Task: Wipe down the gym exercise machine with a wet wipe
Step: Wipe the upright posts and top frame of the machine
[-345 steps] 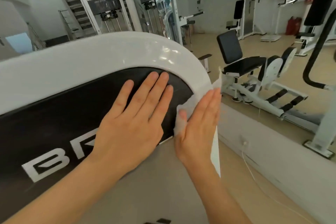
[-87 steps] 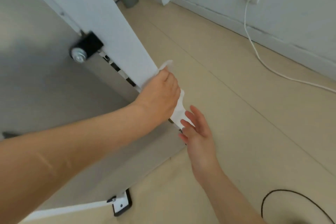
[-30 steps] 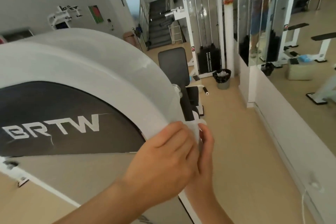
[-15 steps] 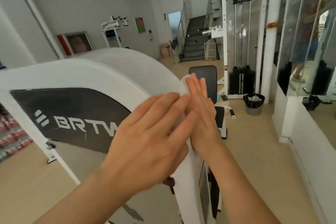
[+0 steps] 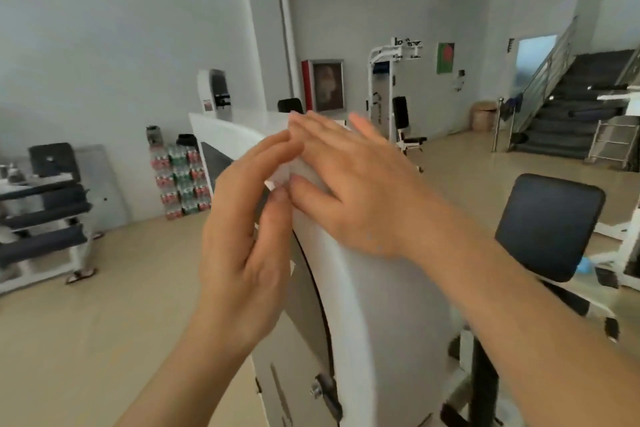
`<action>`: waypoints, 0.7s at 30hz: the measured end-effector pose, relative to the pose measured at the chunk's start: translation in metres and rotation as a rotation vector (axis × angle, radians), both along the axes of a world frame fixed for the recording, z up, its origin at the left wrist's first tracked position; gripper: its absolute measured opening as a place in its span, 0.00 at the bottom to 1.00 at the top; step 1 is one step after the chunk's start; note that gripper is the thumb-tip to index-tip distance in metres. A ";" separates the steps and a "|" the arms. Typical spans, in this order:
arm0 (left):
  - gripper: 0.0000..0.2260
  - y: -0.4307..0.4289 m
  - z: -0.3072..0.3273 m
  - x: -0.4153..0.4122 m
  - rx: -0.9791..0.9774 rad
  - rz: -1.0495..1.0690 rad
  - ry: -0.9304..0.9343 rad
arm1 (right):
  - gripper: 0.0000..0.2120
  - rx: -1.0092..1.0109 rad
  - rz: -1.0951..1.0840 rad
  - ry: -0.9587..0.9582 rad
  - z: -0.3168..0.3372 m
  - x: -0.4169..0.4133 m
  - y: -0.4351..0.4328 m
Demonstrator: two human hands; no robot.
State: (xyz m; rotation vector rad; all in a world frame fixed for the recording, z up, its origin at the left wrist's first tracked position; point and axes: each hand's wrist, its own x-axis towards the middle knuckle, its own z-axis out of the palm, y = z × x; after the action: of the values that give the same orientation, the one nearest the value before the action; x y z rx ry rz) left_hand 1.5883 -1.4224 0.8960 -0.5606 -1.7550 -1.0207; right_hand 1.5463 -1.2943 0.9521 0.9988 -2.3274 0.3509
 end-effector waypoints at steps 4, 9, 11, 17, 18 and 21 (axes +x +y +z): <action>0.18 -0.017 -0.001 0.005 0.023 0.144 -0.069 | 0.18 0.098 0.056 -0.033 0.026 -0.016 -0.015; 0.17 -0.022 0.003 0.025 -0.075 0.234 0.067 | 0.21 0.133 0.221 0.152 -0.024 0.020 0.012; 0.16 -0.026 0.000 0.028 -0.075 0.189 0.062 | 0.17 0.277 0.247 0.215 -0.035 0.029 0.024; 0.20 -0.038 -0.022 0.001 0.183 -0.052 -0.134 | 0.24 0.562 0.110 0.123 0.031 0.007 -0.021; 0.21 -0.043 -0.024 -0.005 0.242 -0.086 -0.165 | 0.25 0.562 0.069 0.040 0.042 -0.007 -0.033; 0.23 -0.052 -0.023 -0.018 0.296 -0.149 -0.196 | 0.30 0.511 -0.062 -0.325 0.071 -0.043 -0.073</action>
State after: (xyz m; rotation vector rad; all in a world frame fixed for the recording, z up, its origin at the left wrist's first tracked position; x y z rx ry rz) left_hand 1.5703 -1.4746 0.8731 -0.4187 -1.7056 -1.4527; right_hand 1.5030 -1.3677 1.0227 1.1661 -2.8163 -0.1300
